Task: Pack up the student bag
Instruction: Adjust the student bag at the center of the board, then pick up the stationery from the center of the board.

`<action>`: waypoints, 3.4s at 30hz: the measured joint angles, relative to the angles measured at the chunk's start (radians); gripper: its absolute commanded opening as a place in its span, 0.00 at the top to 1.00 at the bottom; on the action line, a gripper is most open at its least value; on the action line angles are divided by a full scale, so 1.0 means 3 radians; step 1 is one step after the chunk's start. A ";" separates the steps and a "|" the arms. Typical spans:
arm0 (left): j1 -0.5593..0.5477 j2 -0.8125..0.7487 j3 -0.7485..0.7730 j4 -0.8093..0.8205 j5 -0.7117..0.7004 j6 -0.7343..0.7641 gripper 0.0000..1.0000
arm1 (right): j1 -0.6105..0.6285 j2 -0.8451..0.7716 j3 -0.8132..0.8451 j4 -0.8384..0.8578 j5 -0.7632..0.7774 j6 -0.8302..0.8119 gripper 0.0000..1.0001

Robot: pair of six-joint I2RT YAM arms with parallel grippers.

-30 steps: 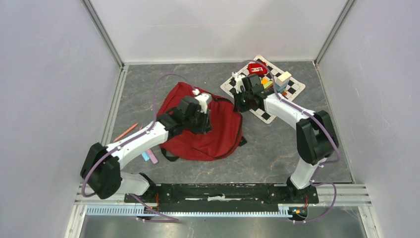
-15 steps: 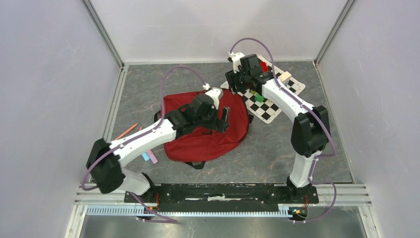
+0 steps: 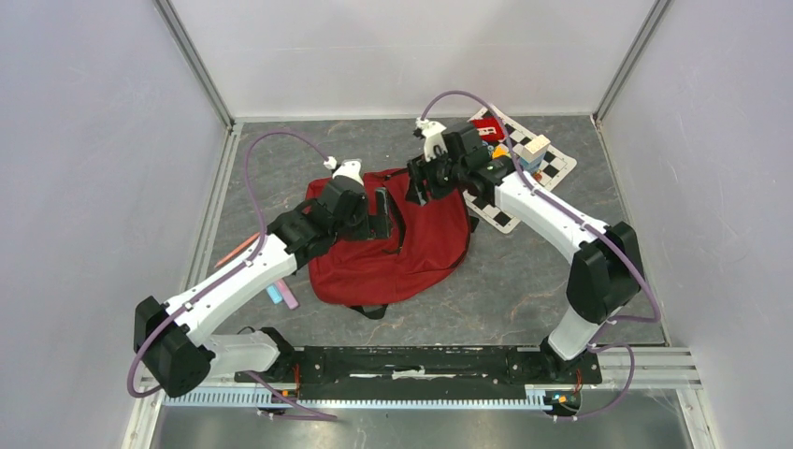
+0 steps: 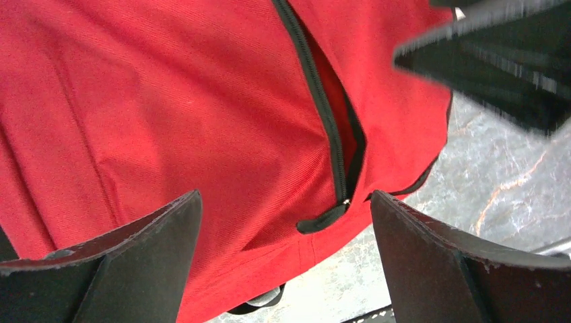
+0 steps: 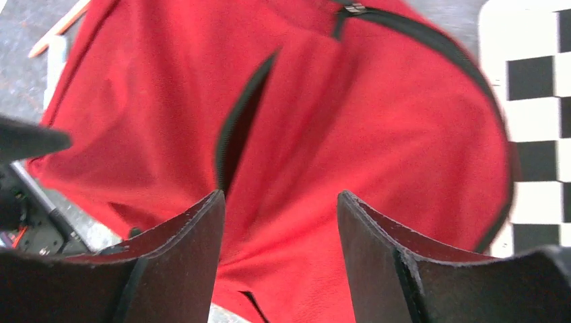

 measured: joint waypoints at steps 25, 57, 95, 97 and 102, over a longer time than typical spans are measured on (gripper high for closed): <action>0.0187 0.1090 0.0863 -0.0178 -0.0206 -0.0069 0.00 | 0.0282 0.0262 -0.0355 0.0055 0.0117 0.0037 1.00; 0.0406 0.1218 0.0576 -0.0163 -0.1005 0.0174 0.92 | 0.0183 0.0235 -0.0510 0.0245 0.0036 0.0080 1.00; 0.2179 -0.0900 -0.0928 -0.1442 -0.0069 -0.0912 0.05 | 0.0014 -0.0313 -0.0398 0.0289 -0.0215 -0.0108 0.37; 0.2179 -0.0860 -0.1016 -0.1418 -0.0074 -0.0970 0.11 | -0.0015 -0.0313 -0.0398 0.0292 -0.0249 -0.0106 0.38; 0.2179 -0.0851 -0.1247 -0.1394 -0.0113 -0.1082 0.14 | -0.0071 -0.0313 -0.0398 0.0318 -0.0309 -0.0092 0.38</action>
